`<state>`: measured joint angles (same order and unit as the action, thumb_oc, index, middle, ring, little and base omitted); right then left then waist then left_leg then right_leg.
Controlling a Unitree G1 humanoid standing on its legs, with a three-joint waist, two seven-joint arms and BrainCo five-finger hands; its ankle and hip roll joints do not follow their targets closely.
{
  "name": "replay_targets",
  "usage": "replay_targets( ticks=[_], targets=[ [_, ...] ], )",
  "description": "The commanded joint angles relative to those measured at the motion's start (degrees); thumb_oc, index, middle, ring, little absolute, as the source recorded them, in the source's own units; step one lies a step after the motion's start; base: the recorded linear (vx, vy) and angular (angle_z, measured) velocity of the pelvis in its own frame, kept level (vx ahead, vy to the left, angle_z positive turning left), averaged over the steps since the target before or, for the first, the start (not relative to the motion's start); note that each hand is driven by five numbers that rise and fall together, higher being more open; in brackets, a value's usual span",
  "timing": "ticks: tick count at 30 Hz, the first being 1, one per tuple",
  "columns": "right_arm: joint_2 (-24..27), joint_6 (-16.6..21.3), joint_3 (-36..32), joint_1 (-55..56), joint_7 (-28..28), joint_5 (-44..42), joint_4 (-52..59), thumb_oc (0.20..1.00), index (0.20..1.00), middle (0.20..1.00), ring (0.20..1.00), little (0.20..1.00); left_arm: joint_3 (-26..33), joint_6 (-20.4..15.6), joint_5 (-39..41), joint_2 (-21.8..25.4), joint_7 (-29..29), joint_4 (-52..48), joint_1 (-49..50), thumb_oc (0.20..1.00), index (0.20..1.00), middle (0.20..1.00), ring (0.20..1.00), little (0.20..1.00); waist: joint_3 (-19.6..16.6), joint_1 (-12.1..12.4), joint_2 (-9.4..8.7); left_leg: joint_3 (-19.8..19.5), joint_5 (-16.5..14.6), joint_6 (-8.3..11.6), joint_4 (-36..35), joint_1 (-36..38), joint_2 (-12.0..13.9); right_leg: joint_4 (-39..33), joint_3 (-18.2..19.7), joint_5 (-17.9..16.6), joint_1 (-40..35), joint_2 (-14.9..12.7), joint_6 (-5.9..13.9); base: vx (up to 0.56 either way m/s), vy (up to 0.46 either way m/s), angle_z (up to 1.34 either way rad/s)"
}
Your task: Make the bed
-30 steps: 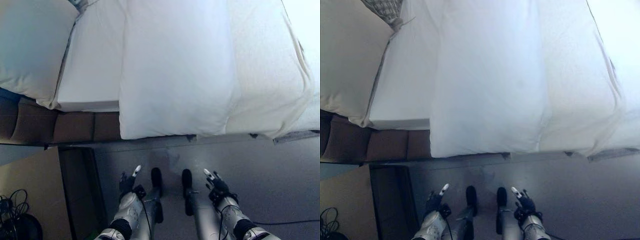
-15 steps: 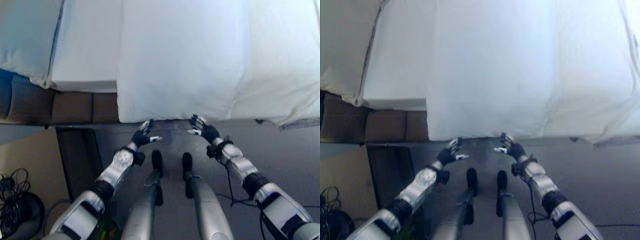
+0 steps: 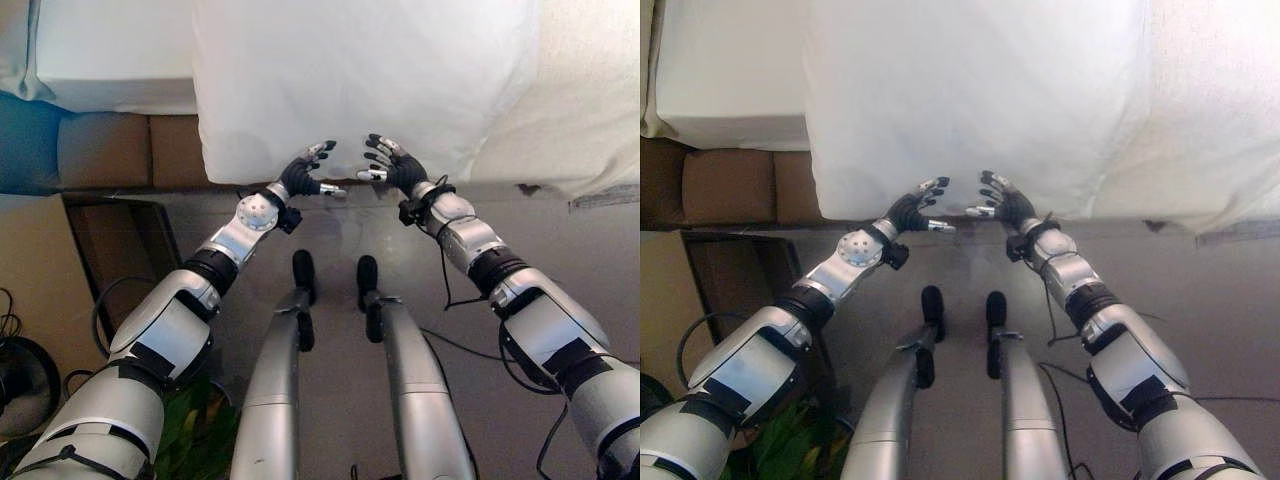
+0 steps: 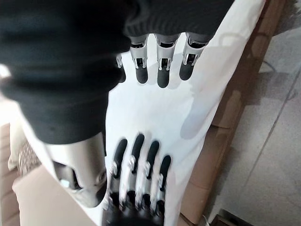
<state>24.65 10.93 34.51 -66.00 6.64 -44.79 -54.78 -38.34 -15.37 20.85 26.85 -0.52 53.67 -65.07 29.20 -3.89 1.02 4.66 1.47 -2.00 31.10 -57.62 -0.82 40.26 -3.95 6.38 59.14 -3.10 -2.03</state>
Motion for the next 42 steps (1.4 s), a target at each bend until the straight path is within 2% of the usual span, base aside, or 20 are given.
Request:
replay_targets(
  ticks=[1,8,10,18,23,26,28,29,31,34,37,39,42],
  targets=[
    [-0.99,3.24,-0.81,-3.22,-1.1,-2.34,-0.67,1.0,1.0,1.0,1.0,1.0,3.59,-3.44,-1.97,0.92,5.68,3.73,-4.62,1.0,1.0,1.0,1.0,1.0,-2.25,0.59,-1.5,0.99,-7.36,3.09,5.86,0.93,1.7,-2.97,1.38,-2.16,-1.5,-1.66,5.68,0.0,0.0,0.0],
    [-0.29,4.44,-3.32,-9.46,-6.43,-4.82,-9.26,1.0,1.0,1.0,1.0,1.0,5.76,-3.01,-2.77,3.36,12.41,10.6,-10.67,1.0,1.0,1.0,1.0,1.0,-2.07,0.38,-1.77,1.01,-7.72,3.37,6.59,-0.27,1.43,-2.69,1.24,-1.57,-0.47,-1.69,5.54,0.0,0.0,0.0],
    [0.5,4.4,-4.26,-10.94,-8.09,-4.88,-11.3,1.0,1.0,1.0,1.0,1.0,6.92,-2.89,-0.78,3.92,13.65,11.34,-11.38,1.0,1.0,1.0,1.0,1.0,-2.19,0.34,-1.73,1.06,-7.72,3.36,5.99,-0.07,1.43,-3.07,1.13,-1.6,-0.55,-1.67,5.56,0.0,0.0,0.0],
    [6.25,5.85,-7.93,-13.43,-15.89,-3.02,-16.22,1.0,1.0,1.0,1.0,1.0,9.37,-3.99,0.12,8.36,20.04,11.86,-12.66,1.0,1.0,1.0,1.0,1.0,-2.8,0.43,-0.79,0.86,-6.52,3.71,2.75,1.43,1.39,-5.69,0.72,-2.17,-2.04,-1.84,5.49,0.0,-0.014,0.01],
    [10.34,6.12,-11.63,-11.09,-18.94,-4.15,-16.89,1.0,1.0,1.0,1.0,1.0,12.56,-4.41,-1.06,11.67,23.84,10.86,-8.78,1.0,1.0,1.0,1.0,1.0,-2.12,0.67,-0.38,0.49,-5.14,4.49,-0.93,3.93,1.41,-8.21,0.13,-2.49,-4.78,-1.91,5.66,-0.02,-0.057,0.04],
    [13.17,5.38,-14.33,-8.13,-20.44,-4.02,-18.02,1.0,1.0,1.0,1.0,1.0,15.79,-4.8,0.33,13.31,24.63,8.86,-4.34,1.0,1.0,1.0,1.0,1.0,-1.75,0.93,0.04,0.08,-3.18,5.0,-4.35,6.04,1.34,-10.99,-0.75,-3.32,-7.17,-1.97,5.65,-0.01,-0.105,0.07],
    [14.03,4.98,-16.04,-6.35,-21.35,-3.78,-18.87,1.0,1.0,1.0,1.0,1.0,17.38,-4.31,-0.15,14.07,24.92,8.77,-1.11,1.0,1.0,1.0,1.0,1.0,-1.88,1.11,0.27,-0.45,-2.23,5.1,-6.3,7.59,1.12,-12.67,-1.19,-3.76,-8.8,-1.9,5.71,-0.01,-0.118,0.13],
    [14.04,4.5,-18.4,-3.67,-22.37,-3.76,-20.09,1.0,1.0,1.0,1.0,1.0,20.35,-3.74,0.86,14.27,24.77,10.02,2.84,1.0,1.0,1.0,1.0,1.0,-1.84,1.45,0.51,-0.76,-1.04,5.41,-9.27,10.71,0.97,-15.32,-1.64,-4.37,-11.86,-1.72,5.8,0.0,-0.093,0.13],
    [13.9,4.53,-19.48,-2.15,-22.15,-4.31,-19.72,1.0,1.0,1.0,1.0,1.0,21.15,-3.69,0.69,14.48,24.63,9.96,4.58,1.0,1.0,1.0,1.0,1.0,-2.07,1.44,0.54,-0.89,-0.48,5.52,-10.5,11.88,0.82,-16.4,-1.82,-4.79,-12.92,-1.62,5.86,0.01,-0.064,0.09],
    [12.49,3.91,-22.28,3.63,-22.38,-3.66,-19.61,1.0,1.0,1.0,1.0,1.0,24.51,-3.47,1.73,13.06,22.9,10.29,11.41,1.0,1.0,1.0,1.0,1.0,-2.83,1.62,0.32,-0.93,1.25,6.01,-15.56,17.29,0.88,-20.69,-2.49,-5.84,-18.11,-1.65,6.35,0.04,-0.078,0.09],
    [8.55,3.92,-25.74,12.64,-20.84,-4.23,-19.36,1.0,1.0,1.0,1.0,1.0,26.57,-3.4,2.61,8.44,20.0,9.7,18.75,1.0,1.0,1.0,1.0,1.0,-4.04,1.91,-0.28,-1.73,2.47,6.1,-20.9,24.34,1.03,-25.38,-2.69,-6.96,-25.01,-1.31,6.87,0.08,-0.056,0.06],
    [3.65,3.77,-26.72,22.77,-17.69,-2.28,-17.63,1.0,1.0,1.0,1.0,1.0,27.22,-3.71,4.59,3.26,14.28,9.5,26.3,1.0,1.0,1.0,1.0,1.0,-6.47,2.06,-1.04,-2.31,4.24,6.23,-25.87,30.93,1.17,-30.01,-2.94,-8.43,-31.76,-1.2,7.2,0.18,-0.049,0.04],
    [-0.01,3.91,-28.04,31.44,-14.39,-0.9,-17.29,1.0,1.0,1.0,1.0,1.0,25.11,-2.84,3.95,-2.08,8.14,10.07,32.15,1.0,1.0,1.0,1.0,1.0,-9.29,2.17,-0.97,-2.76,5.94,6.67,-31.92,37.84,1.37,-35.04,-3.67,-9.85,-38.65,-1.34,7.91,0.16,0.012,0.14]
  ],
)
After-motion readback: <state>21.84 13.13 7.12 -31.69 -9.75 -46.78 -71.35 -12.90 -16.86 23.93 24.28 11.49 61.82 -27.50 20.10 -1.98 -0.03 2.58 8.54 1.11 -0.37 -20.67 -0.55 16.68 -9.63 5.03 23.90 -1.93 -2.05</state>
